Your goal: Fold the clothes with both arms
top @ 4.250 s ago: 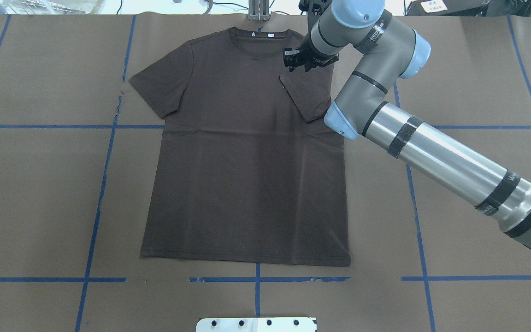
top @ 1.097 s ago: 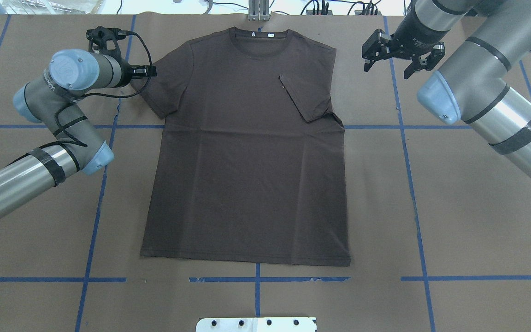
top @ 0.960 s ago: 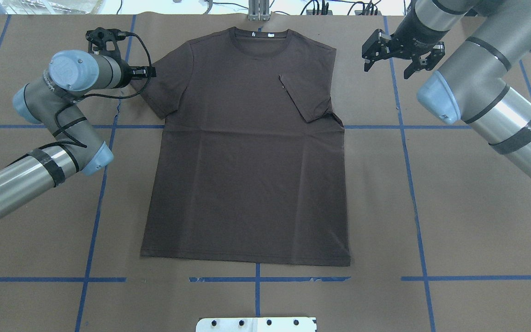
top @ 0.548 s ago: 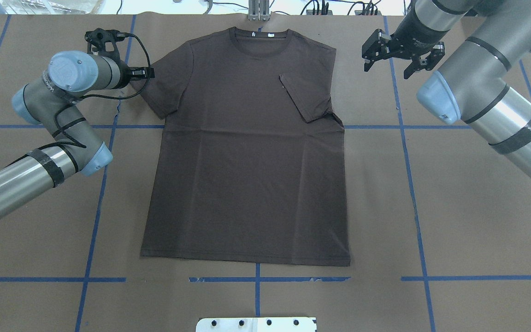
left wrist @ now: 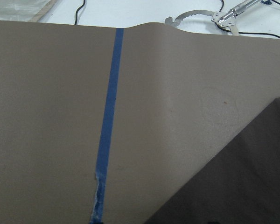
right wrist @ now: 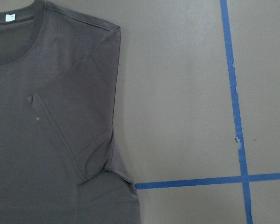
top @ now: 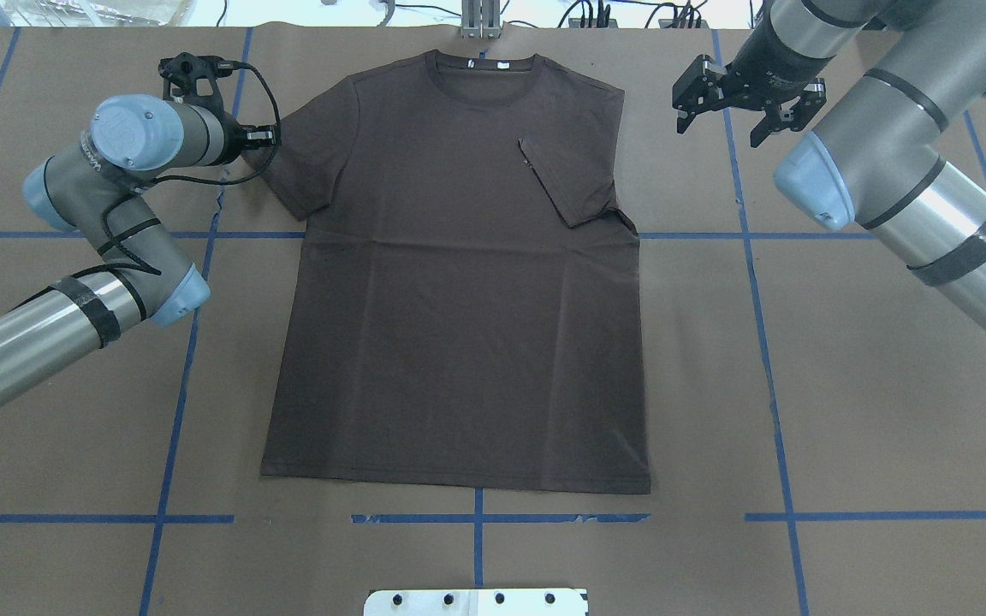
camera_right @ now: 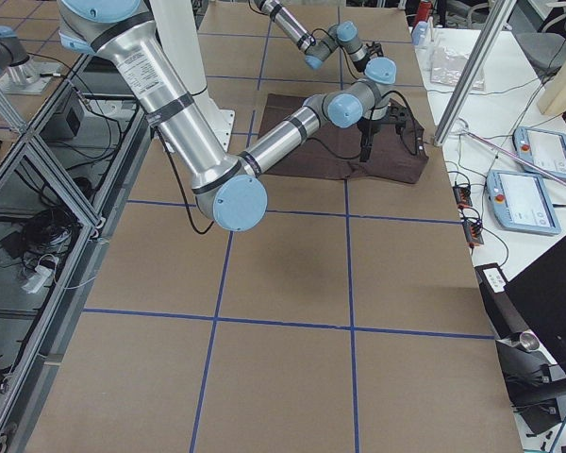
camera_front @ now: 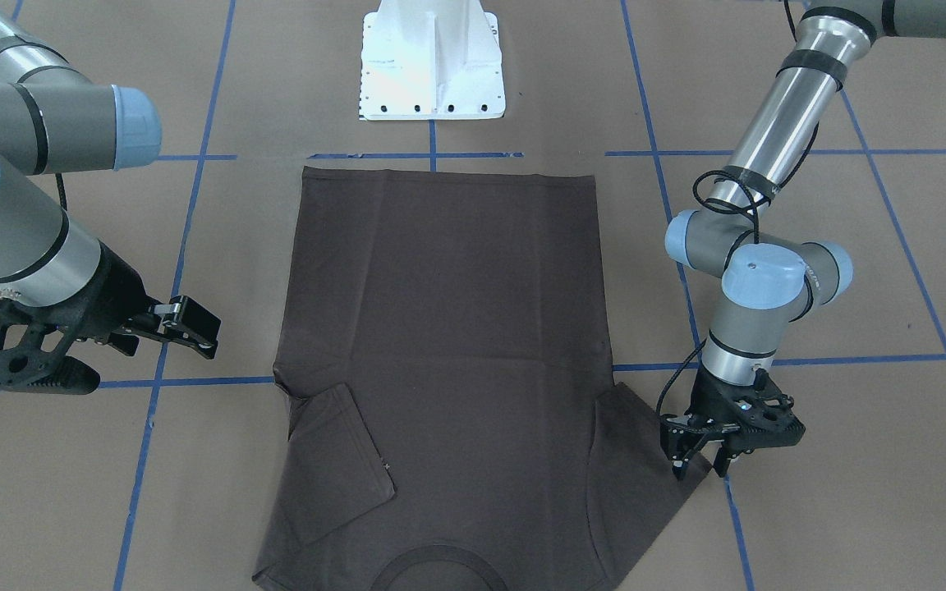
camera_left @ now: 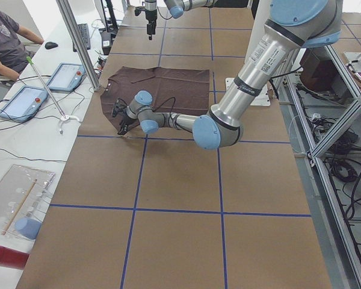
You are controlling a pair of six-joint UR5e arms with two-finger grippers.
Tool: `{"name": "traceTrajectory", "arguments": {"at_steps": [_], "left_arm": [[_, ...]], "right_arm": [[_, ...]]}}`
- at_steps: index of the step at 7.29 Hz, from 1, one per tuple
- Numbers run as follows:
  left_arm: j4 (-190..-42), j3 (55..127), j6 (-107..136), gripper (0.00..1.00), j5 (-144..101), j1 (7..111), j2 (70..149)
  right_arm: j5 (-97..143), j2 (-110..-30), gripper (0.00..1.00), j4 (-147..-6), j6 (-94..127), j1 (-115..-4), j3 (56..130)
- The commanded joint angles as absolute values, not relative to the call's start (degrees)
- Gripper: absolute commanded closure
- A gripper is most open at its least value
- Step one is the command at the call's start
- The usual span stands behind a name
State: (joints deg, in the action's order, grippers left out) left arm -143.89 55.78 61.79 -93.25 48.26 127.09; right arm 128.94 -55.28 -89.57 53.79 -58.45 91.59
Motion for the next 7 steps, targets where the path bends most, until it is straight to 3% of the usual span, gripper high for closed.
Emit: {"name": "traceTrajectory", "arguments": {"at_steps": [1,6,7], "left_arm": [[-143.9,55.7,61.8,0.51,-93.3,48.3,127.1],[-143.7,56.0,61.5,0.51,-93.3,48.3,127.1],[-143.6,56.1,61.4,0.37,-93.3,48.3,127.0]], "right_arm": [[128.9,-55.3,0.00,-89.6,53.8,-58.4,91.6],[128.8,-54.8,0.00,-89.6,53.8,-58.4,91.3],[128.8,-54.8,0.00,-89.6,53.8,-58.4,91.3]]}}
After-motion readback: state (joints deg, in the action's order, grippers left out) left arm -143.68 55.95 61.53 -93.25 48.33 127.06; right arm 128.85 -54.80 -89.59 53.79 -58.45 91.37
